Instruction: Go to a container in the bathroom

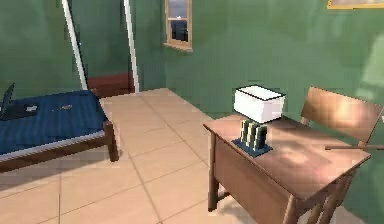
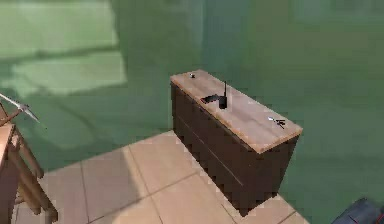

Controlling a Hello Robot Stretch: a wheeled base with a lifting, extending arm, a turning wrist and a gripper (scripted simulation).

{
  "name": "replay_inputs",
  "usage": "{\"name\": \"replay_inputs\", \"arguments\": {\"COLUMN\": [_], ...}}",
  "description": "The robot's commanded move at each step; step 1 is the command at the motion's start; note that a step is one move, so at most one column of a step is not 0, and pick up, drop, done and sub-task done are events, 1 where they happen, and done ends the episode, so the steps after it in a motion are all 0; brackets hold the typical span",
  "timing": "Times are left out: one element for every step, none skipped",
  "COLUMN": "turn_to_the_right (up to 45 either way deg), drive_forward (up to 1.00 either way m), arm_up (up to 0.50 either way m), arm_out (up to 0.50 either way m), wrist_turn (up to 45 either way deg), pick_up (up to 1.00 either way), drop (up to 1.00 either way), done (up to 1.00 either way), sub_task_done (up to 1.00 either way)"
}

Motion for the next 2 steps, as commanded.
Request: {"name": "replay_inputs", "arguments": {"turn_to_the_right": [15.0,0.0], "drive_forward": [0.00,0.10], "arm_up": [0.00,0.00], "arm_out": [0.00,0.00], "wrist_turn": [0.0,0.0], "pick_up": [0.00,0.00], "drop": [0.00,0.00], "done": [0.00,0.00], "sub_task_done": [0.00,0.00]}}
